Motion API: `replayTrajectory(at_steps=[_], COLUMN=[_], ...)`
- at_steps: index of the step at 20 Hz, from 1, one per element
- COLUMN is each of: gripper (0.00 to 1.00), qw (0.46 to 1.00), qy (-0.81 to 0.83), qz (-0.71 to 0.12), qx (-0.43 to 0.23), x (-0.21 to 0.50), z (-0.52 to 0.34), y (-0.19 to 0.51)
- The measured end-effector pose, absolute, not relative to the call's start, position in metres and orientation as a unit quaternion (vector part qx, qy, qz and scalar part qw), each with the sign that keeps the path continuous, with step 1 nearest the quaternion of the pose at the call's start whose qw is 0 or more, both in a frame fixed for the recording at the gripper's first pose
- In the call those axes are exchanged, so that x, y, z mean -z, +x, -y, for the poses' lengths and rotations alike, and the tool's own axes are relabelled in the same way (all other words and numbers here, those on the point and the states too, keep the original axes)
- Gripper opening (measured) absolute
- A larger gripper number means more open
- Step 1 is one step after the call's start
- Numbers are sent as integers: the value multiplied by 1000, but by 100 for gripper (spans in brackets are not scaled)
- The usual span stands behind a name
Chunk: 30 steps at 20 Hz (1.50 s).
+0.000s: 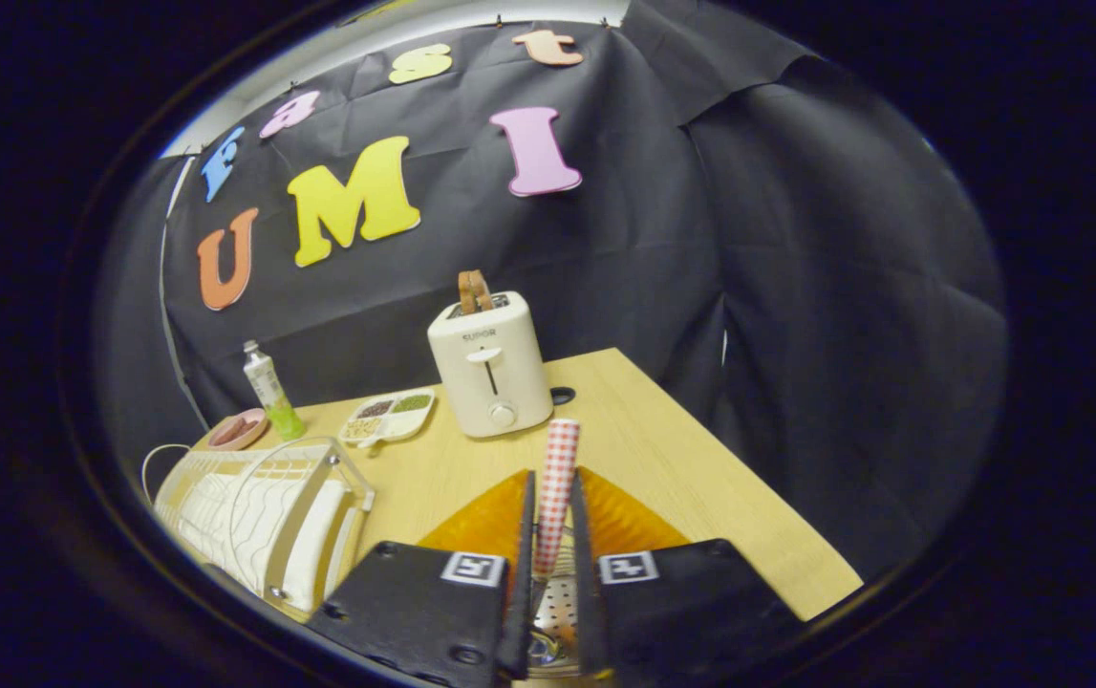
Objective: Take the plate from the dish rack, then take the spoon from the basket and place it into the plate.
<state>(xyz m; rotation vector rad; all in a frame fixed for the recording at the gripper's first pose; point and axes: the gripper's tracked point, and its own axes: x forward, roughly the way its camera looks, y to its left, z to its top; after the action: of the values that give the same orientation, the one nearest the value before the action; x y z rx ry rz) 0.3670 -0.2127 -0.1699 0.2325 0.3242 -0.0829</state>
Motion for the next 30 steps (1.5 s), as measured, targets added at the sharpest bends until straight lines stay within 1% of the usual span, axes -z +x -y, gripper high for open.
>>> replayTrajectory(at_steps=[1,3,7,14,19,22,26,30], gripper=[17,15,15,15,15,15,15,15], qw=[982,988,994,995,996,997,996,995], qy=[105,65,35,23,37,37,48,80], qz=[-153,-132,-85,-16,12,43,61,55], qx=[30,49,55,95,77,61,43,29], x=[166,159,127,52,1,-26,-33,-5], z=[207,208,193,176,138,105,54,4], y=[365,363,346,301,245,206,160,123])
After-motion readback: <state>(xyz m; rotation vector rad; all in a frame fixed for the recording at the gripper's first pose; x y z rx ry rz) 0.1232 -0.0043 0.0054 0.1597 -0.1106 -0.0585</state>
